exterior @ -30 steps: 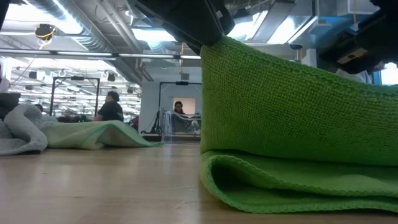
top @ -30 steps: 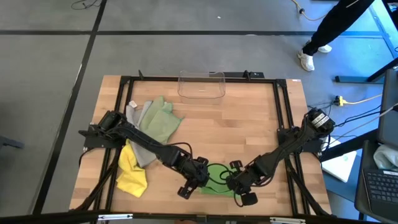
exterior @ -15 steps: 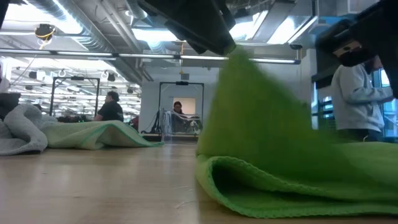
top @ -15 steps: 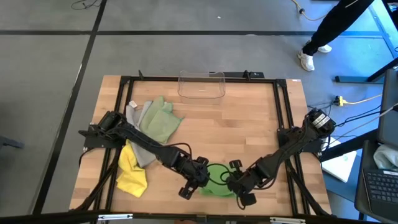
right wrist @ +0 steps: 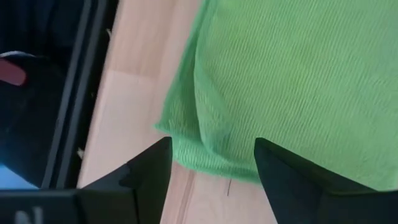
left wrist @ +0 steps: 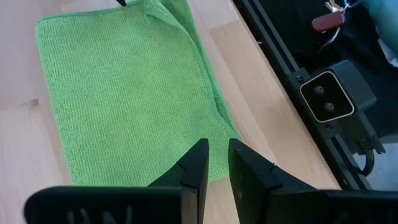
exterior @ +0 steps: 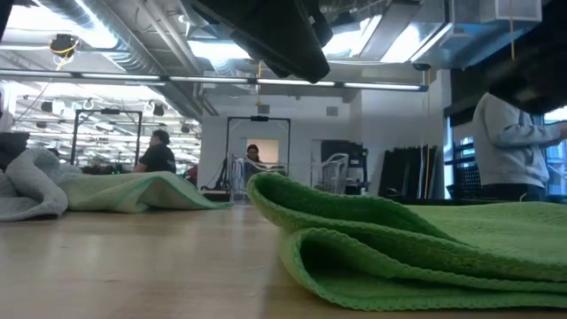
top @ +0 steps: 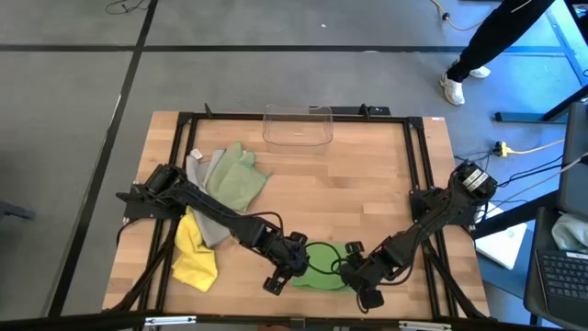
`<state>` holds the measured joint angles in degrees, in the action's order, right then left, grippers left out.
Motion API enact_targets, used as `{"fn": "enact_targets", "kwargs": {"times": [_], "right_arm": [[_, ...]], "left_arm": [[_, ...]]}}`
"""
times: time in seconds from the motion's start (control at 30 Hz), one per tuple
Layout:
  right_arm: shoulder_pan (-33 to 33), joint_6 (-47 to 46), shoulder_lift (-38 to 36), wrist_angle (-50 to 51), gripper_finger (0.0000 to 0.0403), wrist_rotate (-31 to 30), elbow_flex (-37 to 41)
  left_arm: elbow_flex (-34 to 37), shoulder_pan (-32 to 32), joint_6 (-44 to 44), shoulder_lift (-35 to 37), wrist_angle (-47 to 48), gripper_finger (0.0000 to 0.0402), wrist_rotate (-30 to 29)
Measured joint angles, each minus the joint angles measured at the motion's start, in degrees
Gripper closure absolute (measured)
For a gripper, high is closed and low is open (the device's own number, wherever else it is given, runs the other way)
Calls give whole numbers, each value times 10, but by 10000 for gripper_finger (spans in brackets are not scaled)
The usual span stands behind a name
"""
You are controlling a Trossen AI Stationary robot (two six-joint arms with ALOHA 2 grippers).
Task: Fold microfiber towels
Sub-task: Fold the green microfiber cloth
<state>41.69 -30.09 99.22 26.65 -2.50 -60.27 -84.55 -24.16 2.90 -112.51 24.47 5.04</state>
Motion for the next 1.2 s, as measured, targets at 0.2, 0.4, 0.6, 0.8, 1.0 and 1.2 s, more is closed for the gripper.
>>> {"fn": "enact_targets", "kwargs": {"times": [0.2, 0.4, 0.6, 0.8, 1.0, 1.2], "right_arm": [[18, -30, 0, -29, 171, -21, 15], [58, -34, 0, -38, 171, -134, 36], [119, 42, 16, -51, 171, -271, 43], [158, 53, 68, -89, 171, -344, 43], [171, 5, 94, -95, 171, -398, 43], [171, 2, 95, -110, 171, -405, 43]], "left_arm": [[0, 0, 0, 0, 1, 346, 0], [0, 0, 1, 0, 2, 346, -1], [0, 0, 1, 0, 4, 346, -62], [0, 0, 15, 0, 1, 346, -140], [0, 0, 42, 0, -9, 346, -213], [0, 0, 44, 0, -23, 346, -238]]}}
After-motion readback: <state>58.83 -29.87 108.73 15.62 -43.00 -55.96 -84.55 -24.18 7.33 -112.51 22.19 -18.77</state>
